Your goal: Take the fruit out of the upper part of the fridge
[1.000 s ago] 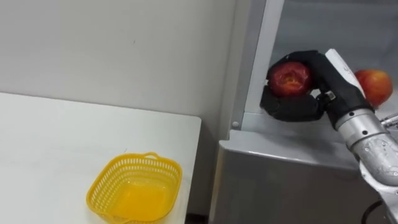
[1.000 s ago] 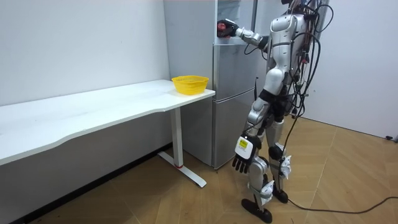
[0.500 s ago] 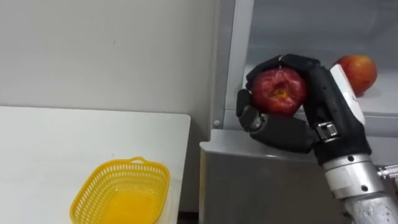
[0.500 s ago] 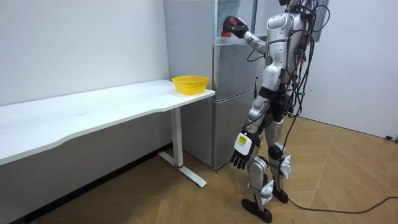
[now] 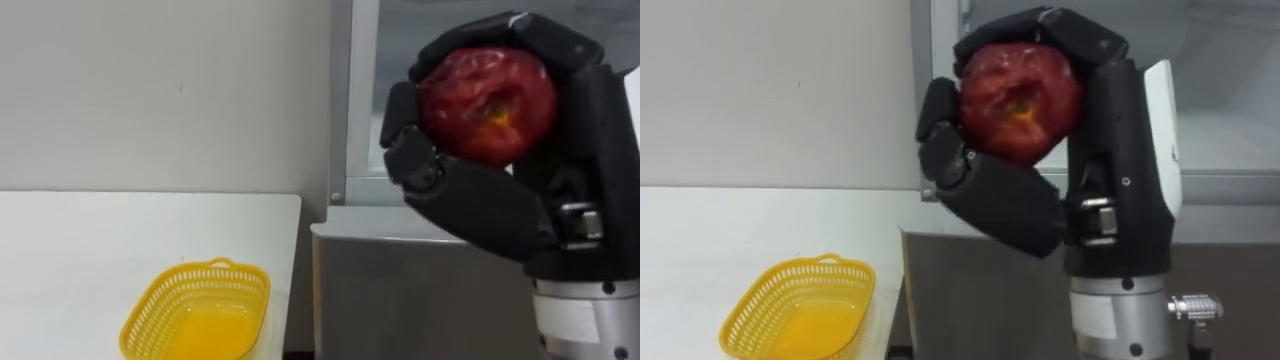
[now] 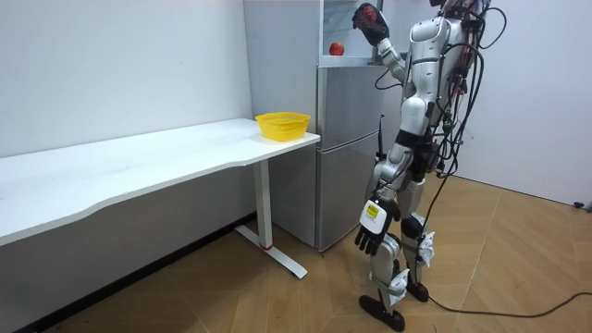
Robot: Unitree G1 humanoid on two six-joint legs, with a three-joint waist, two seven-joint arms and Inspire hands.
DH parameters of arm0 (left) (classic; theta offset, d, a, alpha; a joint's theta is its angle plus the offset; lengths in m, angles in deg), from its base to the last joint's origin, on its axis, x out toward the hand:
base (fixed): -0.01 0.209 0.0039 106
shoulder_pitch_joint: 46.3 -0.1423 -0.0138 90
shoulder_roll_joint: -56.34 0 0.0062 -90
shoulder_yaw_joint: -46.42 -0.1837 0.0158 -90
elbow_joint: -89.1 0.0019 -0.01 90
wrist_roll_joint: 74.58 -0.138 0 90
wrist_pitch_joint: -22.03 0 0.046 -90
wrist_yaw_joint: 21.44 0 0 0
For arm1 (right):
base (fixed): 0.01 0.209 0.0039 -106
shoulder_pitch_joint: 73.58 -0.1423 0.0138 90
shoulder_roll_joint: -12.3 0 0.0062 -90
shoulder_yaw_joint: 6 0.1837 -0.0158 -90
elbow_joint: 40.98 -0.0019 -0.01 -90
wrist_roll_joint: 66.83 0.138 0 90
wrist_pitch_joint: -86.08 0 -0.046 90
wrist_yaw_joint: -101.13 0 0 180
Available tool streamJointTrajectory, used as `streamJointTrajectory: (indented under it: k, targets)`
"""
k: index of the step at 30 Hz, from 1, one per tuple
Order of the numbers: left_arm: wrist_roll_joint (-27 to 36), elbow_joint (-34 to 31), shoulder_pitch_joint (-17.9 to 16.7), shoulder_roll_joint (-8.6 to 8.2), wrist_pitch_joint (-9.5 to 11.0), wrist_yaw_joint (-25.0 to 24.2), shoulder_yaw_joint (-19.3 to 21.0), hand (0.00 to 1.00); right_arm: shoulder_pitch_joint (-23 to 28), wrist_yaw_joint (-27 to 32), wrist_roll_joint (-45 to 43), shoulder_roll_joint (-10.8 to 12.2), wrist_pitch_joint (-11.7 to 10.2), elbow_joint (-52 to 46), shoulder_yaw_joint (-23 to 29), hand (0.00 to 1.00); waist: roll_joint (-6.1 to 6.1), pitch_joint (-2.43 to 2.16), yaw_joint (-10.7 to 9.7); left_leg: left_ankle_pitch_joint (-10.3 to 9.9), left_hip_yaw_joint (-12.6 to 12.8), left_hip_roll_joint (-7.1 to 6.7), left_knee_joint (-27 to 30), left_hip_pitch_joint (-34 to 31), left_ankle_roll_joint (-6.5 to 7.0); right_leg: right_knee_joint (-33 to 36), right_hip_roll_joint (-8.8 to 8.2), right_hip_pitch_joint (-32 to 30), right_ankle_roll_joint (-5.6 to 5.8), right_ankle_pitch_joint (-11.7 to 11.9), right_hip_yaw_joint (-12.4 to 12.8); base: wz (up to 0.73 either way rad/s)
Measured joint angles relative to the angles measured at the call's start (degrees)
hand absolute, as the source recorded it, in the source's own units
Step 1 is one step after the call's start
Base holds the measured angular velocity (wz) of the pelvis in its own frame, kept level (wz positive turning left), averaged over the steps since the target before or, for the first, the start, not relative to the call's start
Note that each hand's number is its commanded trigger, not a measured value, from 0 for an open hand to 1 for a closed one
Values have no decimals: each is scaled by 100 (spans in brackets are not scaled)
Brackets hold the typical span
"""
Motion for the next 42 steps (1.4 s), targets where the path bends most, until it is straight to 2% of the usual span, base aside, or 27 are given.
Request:
streamJointTrajectory:
  k: [4,8,10,12,15,18,21,25,27,30,34,37,39,40,42]
  targets:
    - [4,0,30,-34,56,-95,-12,0,0,-63,-206,-5,-2,2,-142,100,3,-4,37,2,4,5,13,-13,-2,1,4,-3,-6,8,-2,0]
    - [0,-6,125,-15,69,-104,-13,0,0,-93,-471,-88,-6,4,-377,100,-81,9,228,10,10,8,-31,-12,-14,-2,12,-33,-6,8,25,-1]
    - [0,-30,151,42,79,-133,-61,0,-1,-151,-532,-144,-6,7,-573,100,-164,18,308,26,6,11,-71,-11,-27,-7,16,-48,-6,8,19,0]
    - [0,-75,155,148,133,-217,-109,0,-23,-296,-538,-256,2,10,-725,100,-321,10,376,28,-51,12,-81,-38,-31,-18,22,-50,-6,8,-41,12]
    - [9,-74,229,247,136,-280,-114,0,-92,-420,-891,-463,13,11,-754,100,-513,26,412,31,-166,-1,-64,-52,-35,-22,18,-34,-6,8,-150,18]
    - [0,-72,228,306,159,-371,-111,0,-223,-584,-1161,-594,13,51,-742,100,-645,47,427,31,-253,-23,-50,-41,-35,-30,1,33,-5,9,-272,17]
    - [4,-71,224,364,174,-428,-112,0,-413,-762,-1236,-707,12,70,-743,100,-658,51,435,33,-310,-45,-53,-41,-30,-31,-15,58,0,11,-280,13]
    - [-11,-69,201,405,155,-447,-86,0,-776,-783,-1337,-724,21,461,-737,100,-654,70,462,35,-347,-50,-44,-41,-26,-35,-20,72,2,10,-315,5]
    - [-21,-80,220,411,133,-485,-74,0,-954,-779,-1342,-749,124,785,-735,100,-662,99,473,35,-389,-55,-24,-69,-26,-29,-30,72,7,7,-431,9]
    - [-31,-187,216,410,65,-514,-74,0,-1089,-770,-1415,-759,228,1121,-735,100,-681,116,547,35,-389,-60,1,-147,-26,-29,-36,14,23,-3,-435,2]
    - [-27,-234,223,410,7,-604,-74,0,-1099,-775,-1411,-782,357,1415,-735,100,-682,120,607,35,-463,-75,31,-164,-26,-34,-38,36,23,-3,-458,8]
    - [-30,-319,151,403,-55,-654,-72,0,-1105,-780,-1403,-784,446,1608,-735,100,-680,121,628,35,-534,-88,30,-167,-25,-34,-47,72,26,-4,-581,12]
    - [-107,-500,53,378,-82,-667,-74,0,-1275,-782,-1398,-783,471,2164,-739,100,-687,117,634,41,-603,-116,31,-143,-15,-27,-65,115,54,-21,-608,16]
    - [-122,-560,27,377,-90,-673,-74,0,-1339,-784,-1399,-783,522,2332,-739,100,-692,114,636,42,-610,-118,33,-141,-14,-27,-66,119,56,-23,-608,10]
    - [-153,-642,-9,382,-143,-683,-74,0,-1469,-778,-1404,-769,708,2809,-741,100,-732,105,770,43,-654,-118,43,-142,-14,-30,-64,125,59,-25,-635,4]
